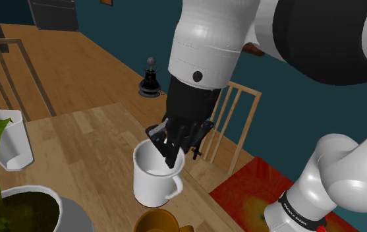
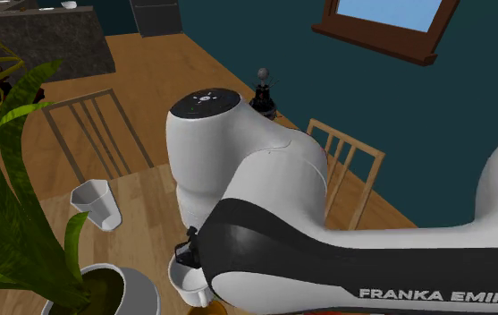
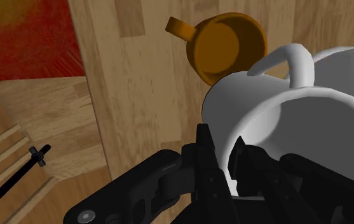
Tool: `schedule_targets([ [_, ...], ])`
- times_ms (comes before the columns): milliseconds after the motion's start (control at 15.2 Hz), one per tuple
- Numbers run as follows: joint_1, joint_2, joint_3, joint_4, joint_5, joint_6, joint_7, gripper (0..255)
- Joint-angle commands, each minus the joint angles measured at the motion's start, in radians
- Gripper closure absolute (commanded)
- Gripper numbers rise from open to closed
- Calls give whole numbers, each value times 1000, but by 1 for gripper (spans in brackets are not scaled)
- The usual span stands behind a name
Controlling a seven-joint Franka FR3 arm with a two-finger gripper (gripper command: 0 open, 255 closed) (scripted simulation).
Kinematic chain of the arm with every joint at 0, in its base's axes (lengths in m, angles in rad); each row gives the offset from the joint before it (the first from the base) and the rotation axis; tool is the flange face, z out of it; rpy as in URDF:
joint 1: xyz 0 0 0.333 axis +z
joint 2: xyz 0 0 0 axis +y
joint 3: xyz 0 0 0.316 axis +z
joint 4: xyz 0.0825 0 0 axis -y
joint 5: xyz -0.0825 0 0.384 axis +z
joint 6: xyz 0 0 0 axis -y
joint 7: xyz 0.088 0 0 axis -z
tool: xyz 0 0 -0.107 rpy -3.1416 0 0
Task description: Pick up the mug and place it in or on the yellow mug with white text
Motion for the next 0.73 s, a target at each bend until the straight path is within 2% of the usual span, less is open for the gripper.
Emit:
schedule_targets([
  [0, 26, -61, 2, -30, 32, -22, 16, 255],
  [198, 73, -148, 13, -77, 80, -50, 51, 255],
  [660, 79, -139, 36, -163, 94, 44, 45, 255],
])
